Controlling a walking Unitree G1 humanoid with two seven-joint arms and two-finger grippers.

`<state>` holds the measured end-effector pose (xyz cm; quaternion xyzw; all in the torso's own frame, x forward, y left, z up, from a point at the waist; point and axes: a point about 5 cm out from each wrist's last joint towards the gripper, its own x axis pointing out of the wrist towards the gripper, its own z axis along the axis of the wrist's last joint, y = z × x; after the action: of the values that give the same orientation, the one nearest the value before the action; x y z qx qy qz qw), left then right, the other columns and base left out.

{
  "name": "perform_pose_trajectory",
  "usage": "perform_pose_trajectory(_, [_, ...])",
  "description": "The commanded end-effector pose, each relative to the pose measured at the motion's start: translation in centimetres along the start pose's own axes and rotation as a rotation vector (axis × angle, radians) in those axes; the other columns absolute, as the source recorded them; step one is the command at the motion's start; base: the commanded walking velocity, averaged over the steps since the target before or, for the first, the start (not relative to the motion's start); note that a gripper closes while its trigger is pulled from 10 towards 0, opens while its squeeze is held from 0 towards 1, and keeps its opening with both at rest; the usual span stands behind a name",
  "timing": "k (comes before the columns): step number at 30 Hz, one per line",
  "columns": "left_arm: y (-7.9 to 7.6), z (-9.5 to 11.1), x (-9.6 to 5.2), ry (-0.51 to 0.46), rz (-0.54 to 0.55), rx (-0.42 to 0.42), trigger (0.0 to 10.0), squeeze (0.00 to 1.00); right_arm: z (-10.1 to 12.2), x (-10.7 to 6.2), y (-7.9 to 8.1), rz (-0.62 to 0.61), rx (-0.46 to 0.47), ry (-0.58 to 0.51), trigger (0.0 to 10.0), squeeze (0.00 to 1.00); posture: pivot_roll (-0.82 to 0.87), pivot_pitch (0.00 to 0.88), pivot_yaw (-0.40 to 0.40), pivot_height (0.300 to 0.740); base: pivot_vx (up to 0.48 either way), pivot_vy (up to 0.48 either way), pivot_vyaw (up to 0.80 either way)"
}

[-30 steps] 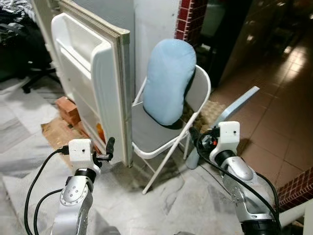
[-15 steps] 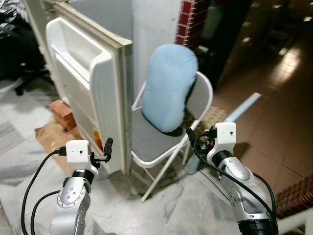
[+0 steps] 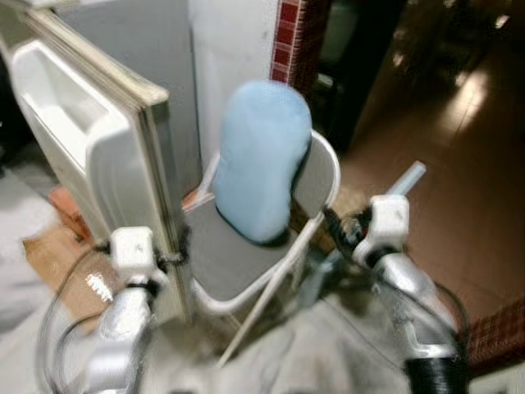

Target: Restocking fridge

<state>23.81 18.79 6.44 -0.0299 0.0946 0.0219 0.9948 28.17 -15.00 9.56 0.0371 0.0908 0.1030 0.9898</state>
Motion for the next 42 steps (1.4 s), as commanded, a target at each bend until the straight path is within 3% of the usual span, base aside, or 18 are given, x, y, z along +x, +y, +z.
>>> perform_pose_trajectory(1, [-0.1, -0.6, -0.1, 0.039, 0.003, 0.012, 10.0, 0.0, 0.3, 0.1, 0.0, 0.008, -0.007, -0.012, 10.0, 0.0, 0.07, 0.0, -0.06, 0.74, 0.0, 0.0, 0.0])
perform_pose_trajectory(9, [1.9, -2.8, -0.3, 0.2, 0.106, 0.022, 10.0, 0.0, 0.8, 0.7, 0.5, 0.033, -0.018, -0.032, 10.0, 0.0, 0.08, 0.0, -0.064, 0.74, 0.0, 0.0, 0.4])
perform_pose_trajectory(14, [1.3, -3.3, -0.5, 0.258, 0.063, 0.002, 10.0, 0.0, 1.4, 1.7, 1.0, 0.04, -0.008, -0.05, 10.0, 0.0, 0.09, 0.0, -0.065, 0.74, 0.0, 0.0, 0.8])
perform_pose_trajectory(17, [1.8, -4.1, -0.8, 0.312, 0.078, -0.004, 10.0, 0.0, 1.8, 2.2, 1.3, 0.048, -0.006, -0.06, 10.0, 0.0, 0.1, 0.0, -0.067, 0.74, 0.0, 0.0, 0.8])
perform_pose_trajectory(20, [3.0, -5.5, -1.5, 0.384, 0.109, 0.0, 10.0, 0.0, 2.3, 2.9, 1.8, 0.063, -0.007, -0.074, 10.0, 0.0, 0.1, 0.0, -0.07, 0.74, 0.0, 0.0, 0.8])
perform_pose_trajectory(22, [4.4, -7.2, -2.4, 0.463, 0.185, -0.005, 10.0, 0.0, 2.9, 3.6, 2.4, 0.083, -0.002, -0.09, 10.0, 0.0, 0.11, 0.0, -0.076, 0.74, 0.0, 0.0, 0.8])
perform_pose_trajectory(25, [5.5, -8.5, -3.2, 0.497, 0.219, 0.016, 10.0, 0.0, 3.6, 4.4, 3.4, 0.118, -0.015, -0.108, 10.0, 0.0, 0.11, 0.0, -0.08, 0.74, 0.0, 0.0, 0.8])
perform_pose_trajectory(34, [6.4, -9.4, -3.3, 0.468, 0.227, 0.027, 10.0, 0.0, 4.5, 5.3, 5.7, 0.178, -0.018, -0.143, 10.0, 0.0, 0.12, 0.0, -0.085, 0.74, 0.0, 0.0, 0.8])
perform_pose_trajectory(42, [6.2, -9.6, -2.7, 0.442, 0.191, 0.019, 10.0, 0.0, 4.2, 5.4, 6.1, 0.187, -0.03, -0.157, 10.0, 0.0, 0.11, 0.0, -0.087, 0.74, 0.0, 0.0, 0.1])
